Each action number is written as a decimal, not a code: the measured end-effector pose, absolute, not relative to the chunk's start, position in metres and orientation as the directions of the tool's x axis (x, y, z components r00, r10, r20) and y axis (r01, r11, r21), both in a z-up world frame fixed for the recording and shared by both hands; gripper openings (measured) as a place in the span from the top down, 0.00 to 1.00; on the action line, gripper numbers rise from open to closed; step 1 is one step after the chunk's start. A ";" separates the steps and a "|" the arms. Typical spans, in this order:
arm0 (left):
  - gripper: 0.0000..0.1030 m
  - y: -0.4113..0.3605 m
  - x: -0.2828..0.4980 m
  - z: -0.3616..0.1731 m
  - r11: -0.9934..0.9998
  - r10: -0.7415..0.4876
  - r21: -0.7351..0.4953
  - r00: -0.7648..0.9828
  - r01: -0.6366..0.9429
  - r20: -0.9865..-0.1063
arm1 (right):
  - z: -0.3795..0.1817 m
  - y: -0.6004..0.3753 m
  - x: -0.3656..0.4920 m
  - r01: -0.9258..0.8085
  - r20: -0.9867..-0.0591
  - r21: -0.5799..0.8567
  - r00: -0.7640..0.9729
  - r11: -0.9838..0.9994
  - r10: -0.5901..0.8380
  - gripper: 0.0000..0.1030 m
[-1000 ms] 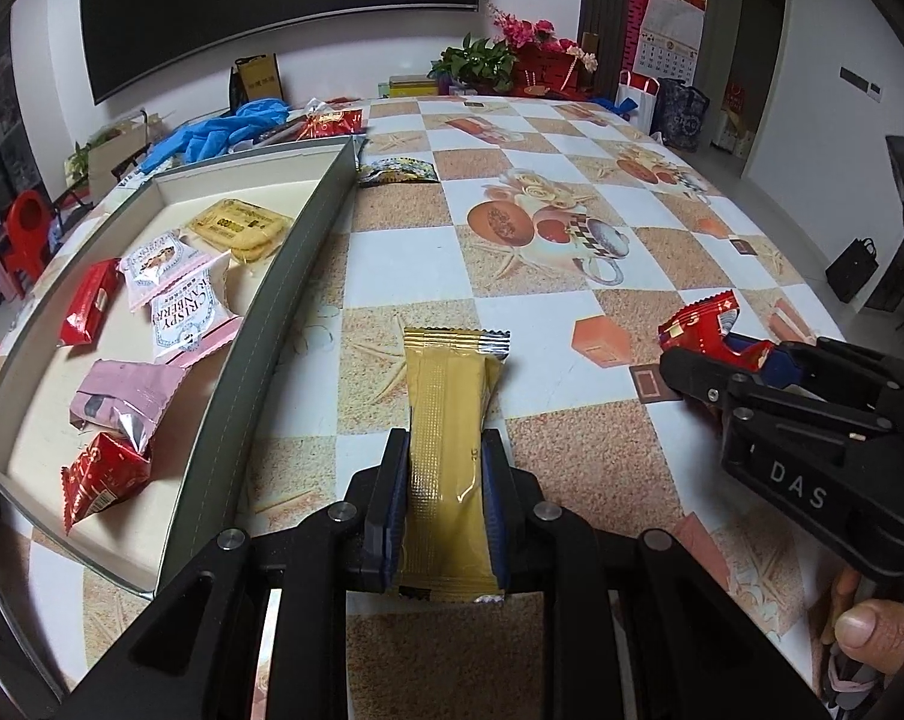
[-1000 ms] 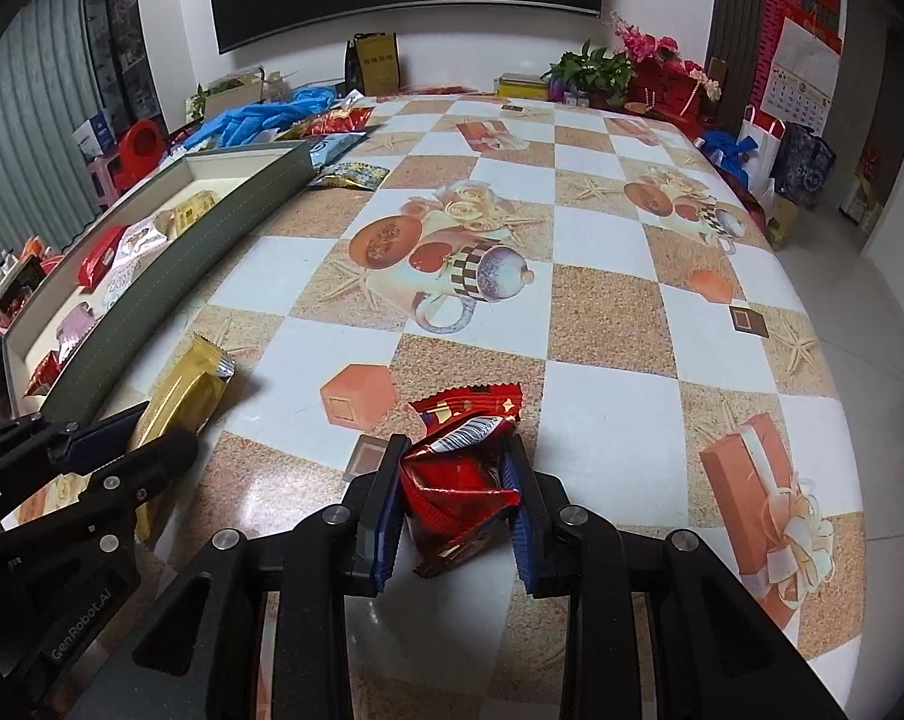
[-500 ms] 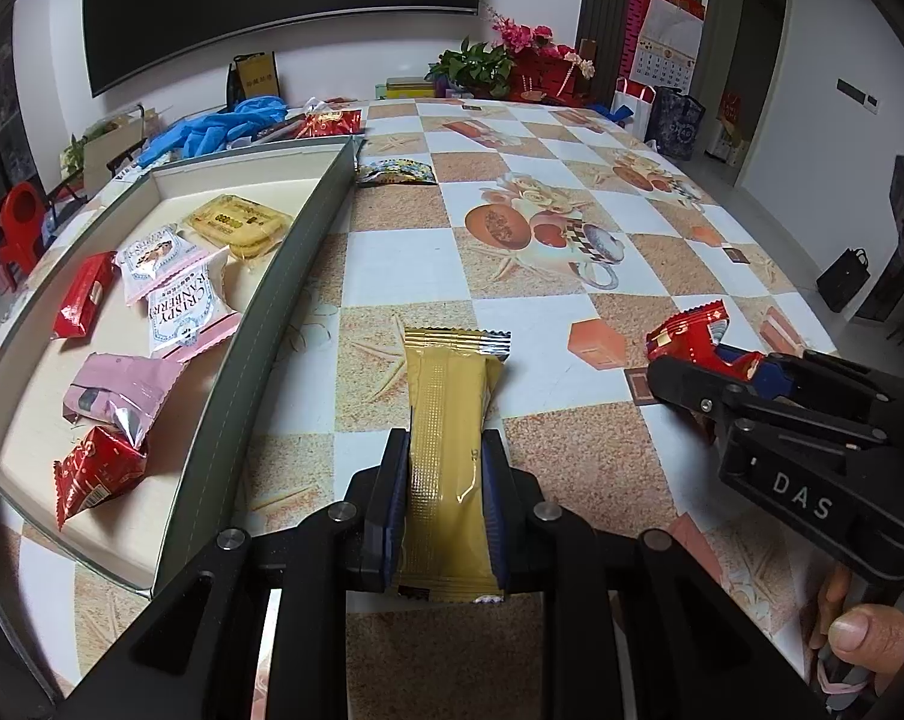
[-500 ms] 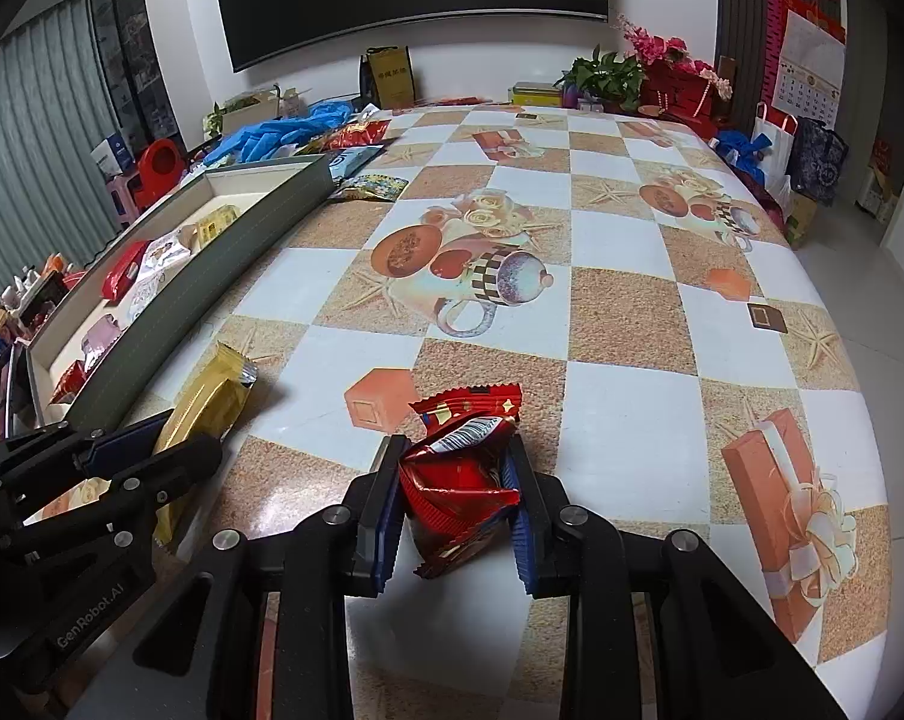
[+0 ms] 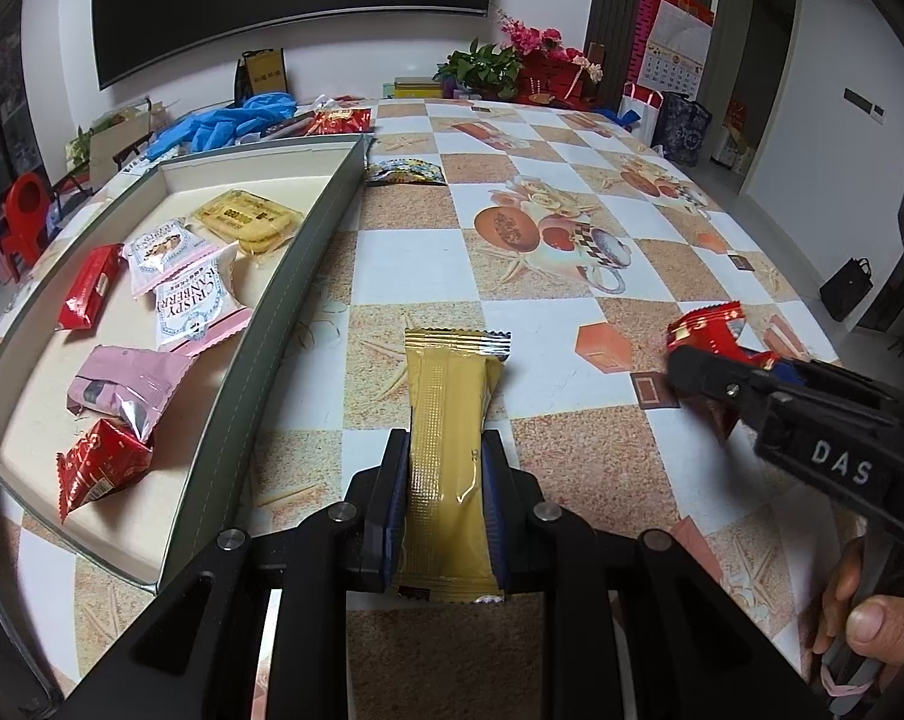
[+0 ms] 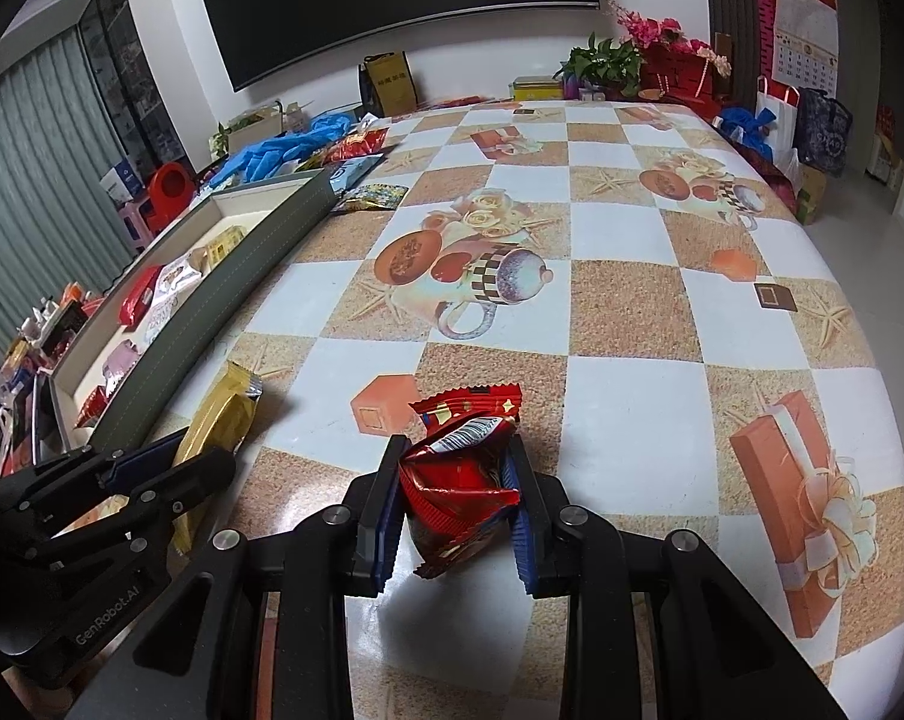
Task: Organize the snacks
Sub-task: 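Carry the gold bar and red bag over the grey tray with both grippers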
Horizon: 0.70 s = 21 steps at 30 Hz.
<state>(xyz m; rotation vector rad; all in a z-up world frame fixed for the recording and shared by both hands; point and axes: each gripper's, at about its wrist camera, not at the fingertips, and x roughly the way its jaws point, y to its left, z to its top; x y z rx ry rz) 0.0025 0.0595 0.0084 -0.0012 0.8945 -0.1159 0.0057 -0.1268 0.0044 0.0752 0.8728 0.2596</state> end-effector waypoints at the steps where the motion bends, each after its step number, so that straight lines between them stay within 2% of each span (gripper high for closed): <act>1: 0.76 0.058 0.002 0.009 0.994 -0.094 -0.040 0.619 0.099 -0.780 | 0.006 -0.129 0.006 -0.189 -0.742 0.184 0.617 0.965 0.262 0.69; 7: 0.76 0.063 0.000 0.016 0.997 -0.068 -0.027 0.608 0.077 -0.791 | 0.011 -0.130 0.006 -0.184 -0.744 0.232 0.598 0.955 0.296 0.69; 21: 0.76 0.092 0.000 0.044 0.998 -0.055 -0.053 0.628 0.022 -0.776 | 0.048 -0.082 0.004 -0.299 -0.717 0.223 0.594 0.928 0.364 0.69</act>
